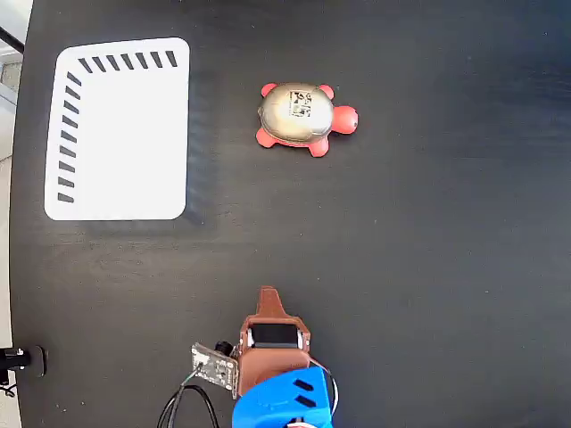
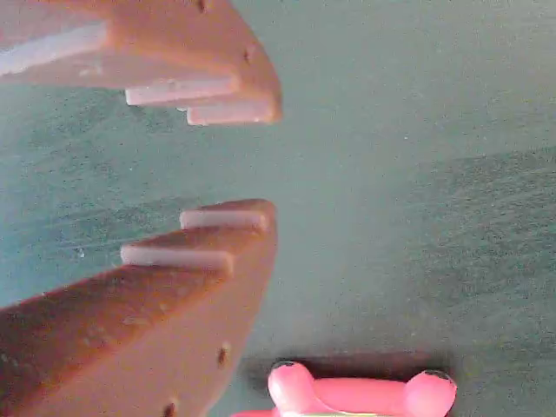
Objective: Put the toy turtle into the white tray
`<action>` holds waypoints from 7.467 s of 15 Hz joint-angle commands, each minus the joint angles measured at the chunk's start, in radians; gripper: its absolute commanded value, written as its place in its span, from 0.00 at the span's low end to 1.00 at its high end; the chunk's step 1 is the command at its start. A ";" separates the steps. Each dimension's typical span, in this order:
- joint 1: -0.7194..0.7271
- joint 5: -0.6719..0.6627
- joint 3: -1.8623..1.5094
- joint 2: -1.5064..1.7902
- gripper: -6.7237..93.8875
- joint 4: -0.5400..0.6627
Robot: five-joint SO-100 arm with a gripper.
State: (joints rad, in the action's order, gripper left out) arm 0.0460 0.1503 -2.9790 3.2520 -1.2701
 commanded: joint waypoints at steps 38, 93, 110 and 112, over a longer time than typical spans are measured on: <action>-0.199 -0.179 1.908 -2.082 0.59 -0.144; 0.337 0.098 2.350 -2.221 0.07 -0.356; 0.383 0.104 2.451 -2.353 0.68 -0.365; 0.383 0.104 2.456 -2.347 0.68 -0.371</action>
State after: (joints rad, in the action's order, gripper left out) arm 0.4126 0.2408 -0.5844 0.8483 -1.6306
